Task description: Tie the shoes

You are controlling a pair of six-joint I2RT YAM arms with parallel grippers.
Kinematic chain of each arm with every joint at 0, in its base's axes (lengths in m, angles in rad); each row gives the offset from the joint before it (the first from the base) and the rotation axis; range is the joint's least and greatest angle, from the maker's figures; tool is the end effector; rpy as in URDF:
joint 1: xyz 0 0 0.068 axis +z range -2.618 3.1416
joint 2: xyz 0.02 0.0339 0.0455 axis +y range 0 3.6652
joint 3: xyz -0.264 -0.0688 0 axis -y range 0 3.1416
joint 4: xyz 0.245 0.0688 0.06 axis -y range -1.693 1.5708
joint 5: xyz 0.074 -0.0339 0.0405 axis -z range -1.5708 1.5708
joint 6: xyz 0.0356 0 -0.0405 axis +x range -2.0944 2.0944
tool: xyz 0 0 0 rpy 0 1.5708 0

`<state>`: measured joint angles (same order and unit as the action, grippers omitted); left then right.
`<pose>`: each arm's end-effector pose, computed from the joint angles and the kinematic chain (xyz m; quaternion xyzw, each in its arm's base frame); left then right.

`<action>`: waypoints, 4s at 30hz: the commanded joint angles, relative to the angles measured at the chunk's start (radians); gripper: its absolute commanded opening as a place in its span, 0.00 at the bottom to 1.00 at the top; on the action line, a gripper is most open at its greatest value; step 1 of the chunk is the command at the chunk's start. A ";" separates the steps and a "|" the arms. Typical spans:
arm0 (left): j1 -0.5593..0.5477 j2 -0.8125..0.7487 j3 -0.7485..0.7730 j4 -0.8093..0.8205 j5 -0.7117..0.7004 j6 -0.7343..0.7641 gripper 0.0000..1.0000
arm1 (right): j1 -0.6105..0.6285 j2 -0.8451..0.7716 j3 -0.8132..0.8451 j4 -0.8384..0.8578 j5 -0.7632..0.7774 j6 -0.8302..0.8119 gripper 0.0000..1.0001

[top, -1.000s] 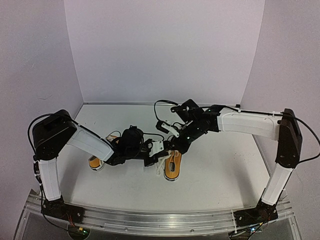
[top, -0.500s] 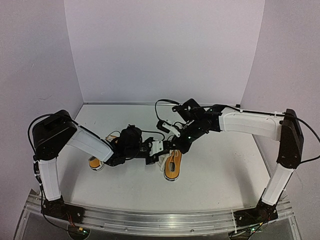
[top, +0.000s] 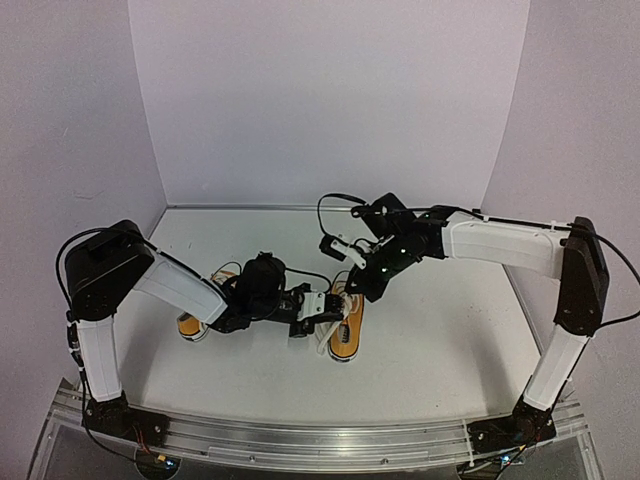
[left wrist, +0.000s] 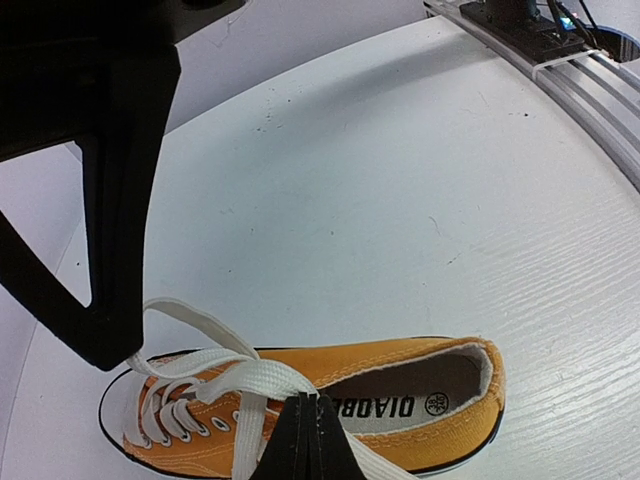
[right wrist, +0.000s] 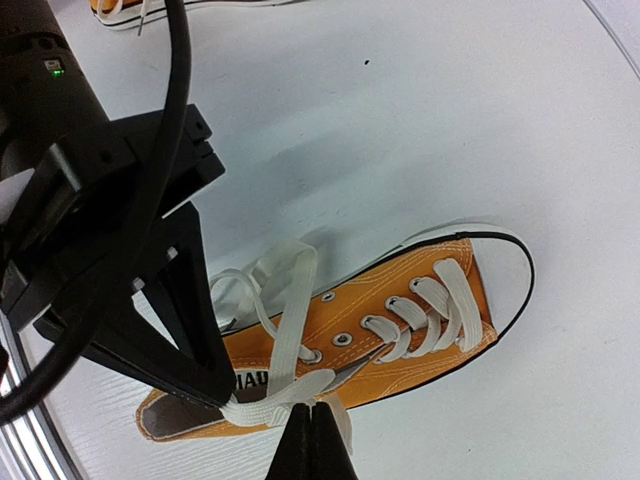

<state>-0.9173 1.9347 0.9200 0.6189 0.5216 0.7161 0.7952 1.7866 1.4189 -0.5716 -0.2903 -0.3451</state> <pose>0.2236 -0.3212 0.1434 0.6840 0.4464 -0.2673 0.5113 0.2662 0.2860 0.2520 -0.5455 0.7675 0.2026 0.2688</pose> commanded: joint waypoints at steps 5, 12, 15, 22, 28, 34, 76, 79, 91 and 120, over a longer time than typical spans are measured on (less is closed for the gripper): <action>0.029 -0.047 -0.002 0.076 -0.102 -0.063 0.00 | 0.000 -0.052 -0.010 -0.005 -0.012 -0.012 0.00; 0.038 -0.027 0.005 0.129 -0.270 -0.083 0.00 | 0.000 -0.075 -0.018 -0.006 -0.040 -0.009 0.00; 0.037 -0.002 0.030 0.140 -0.259 -0.079 0.00 | 0.001 -0.075 -0.021 -0.007 -0.049 -0.009 0.00; 0.024 0.052 0.098 0.124 -0.166 -0.045 0.00 | 0.001 -0.057 -0.018 -0.005 -0.061 -0.013 0.00; 0.016 0.061 0.086 0.134 -0.004 -0.020 0.00 | 0.000 -0.056 -0.017 -0.005 -0.042 -0.018 0.00; 0.011 0.037 0.069 0.093 0.113 -0.008 0.00 | 0.000 -0.053 -0.023 -0.005 -0.014 -0.022 0.00; -0.023 0.150 0.120 0.171 0.061 0.016 0.00 | -0.189 -0.327 -0.253 0.239 -0.170 0.442 0.62; -0.023 0.146 0.116 0.161 0.061 0.028 0.00 | -0.221 -0.354 -0.363 0.320 -0.200 0.576 0.58; -0.038 0.141 0.111 0.115 0.036 0.086 0.00 | -0.269 -0.293 -0.556 0.608 -0.358 0.852 0.41; -0.041 0.159 0.132 0.114 0.027 0.083 0.00 | -0.268 -0.147 -0.587 0.740 -0.489 0.879 0.24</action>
<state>-0.9531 2.0864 1.0313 0.7304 0.5469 0.7891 0.5282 1.6363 0.8346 0.1215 -0.7422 0.5358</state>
